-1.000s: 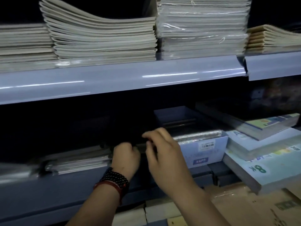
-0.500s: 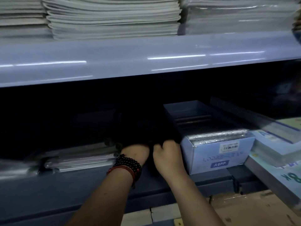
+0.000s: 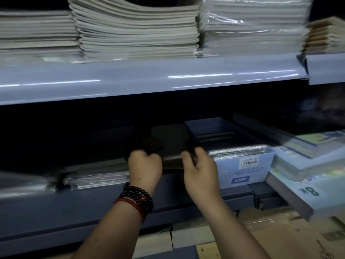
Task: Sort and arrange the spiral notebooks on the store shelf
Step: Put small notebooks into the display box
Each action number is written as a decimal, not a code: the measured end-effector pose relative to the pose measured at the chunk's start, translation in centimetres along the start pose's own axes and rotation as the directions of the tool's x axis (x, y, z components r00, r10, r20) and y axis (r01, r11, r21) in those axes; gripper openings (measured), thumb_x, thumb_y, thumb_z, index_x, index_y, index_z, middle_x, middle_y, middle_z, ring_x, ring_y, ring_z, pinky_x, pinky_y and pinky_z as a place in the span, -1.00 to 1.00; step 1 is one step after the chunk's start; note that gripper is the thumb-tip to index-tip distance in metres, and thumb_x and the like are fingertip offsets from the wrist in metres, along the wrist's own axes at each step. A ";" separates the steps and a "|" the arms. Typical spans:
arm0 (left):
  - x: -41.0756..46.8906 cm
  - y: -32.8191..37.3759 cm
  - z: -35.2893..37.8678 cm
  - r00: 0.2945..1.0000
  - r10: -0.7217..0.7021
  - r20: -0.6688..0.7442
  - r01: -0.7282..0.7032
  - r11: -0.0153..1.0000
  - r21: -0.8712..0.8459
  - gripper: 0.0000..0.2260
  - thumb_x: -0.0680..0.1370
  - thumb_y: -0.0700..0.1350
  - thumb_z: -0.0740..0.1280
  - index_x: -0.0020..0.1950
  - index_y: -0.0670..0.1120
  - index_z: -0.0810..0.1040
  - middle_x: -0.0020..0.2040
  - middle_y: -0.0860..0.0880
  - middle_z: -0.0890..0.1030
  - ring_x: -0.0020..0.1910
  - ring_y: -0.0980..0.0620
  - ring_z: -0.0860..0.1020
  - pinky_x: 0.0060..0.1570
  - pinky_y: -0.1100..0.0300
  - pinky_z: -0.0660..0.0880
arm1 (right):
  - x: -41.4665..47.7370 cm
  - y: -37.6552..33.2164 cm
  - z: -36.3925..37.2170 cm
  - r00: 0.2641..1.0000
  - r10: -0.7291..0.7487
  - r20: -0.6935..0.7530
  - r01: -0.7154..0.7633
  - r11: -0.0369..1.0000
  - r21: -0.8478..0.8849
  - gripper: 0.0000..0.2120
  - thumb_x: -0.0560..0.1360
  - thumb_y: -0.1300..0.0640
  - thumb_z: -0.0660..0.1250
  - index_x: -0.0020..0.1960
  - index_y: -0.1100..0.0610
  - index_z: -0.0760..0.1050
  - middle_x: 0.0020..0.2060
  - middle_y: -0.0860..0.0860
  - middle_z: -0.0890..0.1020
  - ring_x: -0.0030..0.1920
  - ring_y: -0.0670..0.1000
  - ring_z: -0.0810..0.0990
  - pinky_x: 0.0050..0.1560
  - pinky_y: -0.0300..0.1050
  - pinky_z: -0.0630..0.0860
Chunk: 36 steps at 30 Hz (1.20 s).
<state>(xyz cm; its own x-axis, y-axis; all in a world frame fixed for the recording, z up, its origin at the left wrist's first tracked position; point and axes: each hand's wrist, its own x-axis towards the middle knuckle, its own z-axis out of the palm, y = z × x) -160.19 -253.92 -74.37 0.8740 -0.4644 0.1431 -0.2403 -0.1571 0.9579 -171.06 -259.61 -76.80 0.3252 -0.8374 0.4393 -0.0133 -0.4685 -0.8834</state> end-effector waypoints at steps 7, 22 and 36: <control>-4.1 -2.5 -3.8 0.992 0.033 0.123 0.020 0.911 -0.411 -0.70 0.57 -0.36 0.37 0.20 -0.02 0.56 0.09 0.08 0.65 -0.02 0.20 0.65 -0.08 0.37 0.51 | -3.5 -1.5 -2.0 0.986 0.165 -0.031 -0.152 0.954 0.257 -0.86 0.57 0.17 0.39 0.09 -0.02 0.62 -0.05 -0.15 0.69 -0.02 -0.24 0.65 0.06 -0.22 0.61; -6.7 -2.4 -8.5 0.957 0.112 0.267 0.033 0.872 -0.488 -0.83 0.58 -0.19 0.40 0.15 -0.05 0.66 0.06 -0.02 0.73 0.05 0.00 0.69 0.02 0.13 0.59 | -6.6 -3.2 -2.8 0.977 0.203 0.063 -0.212 0.930 0.299 -0.89 0.55 0.16 0.42 0.04 -0.02 0.61 -0.10 -0.09 0.71 -0.09 -0.12 0.69 -0.19 -0.29 0.58; -7.0 -1.6 -9.4 0.931 -0.011 0.365 0.264 0.710 -0.653 -0.81 0.60 -0.17 0.34 0.15 -0.18 0.68 0.10 -0.16 0.71 0.02 -0.11 0.66 -0.14 0.08 0.60 | -5.9 -2.9 -3.0 0.995 0.042 0.094 -0.077 0.904 0.420 -0.80 0.45 0.49 0.38 -0.09 0.25 0.69 0.27 -0.10 0.56 0.16 -0.21 0.61 0.06 -0.33 0.56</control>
<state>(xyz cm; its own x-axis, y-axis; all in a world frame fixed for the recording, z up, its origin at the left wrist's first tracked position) -161.93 -242.22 -74.51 0.6624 -0.7485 0.0319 0.3358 0.3348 0.8804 -175.79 -254.21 -76.36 0.4115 -0.8262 0.3848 0.3597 -0.2408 -0.9015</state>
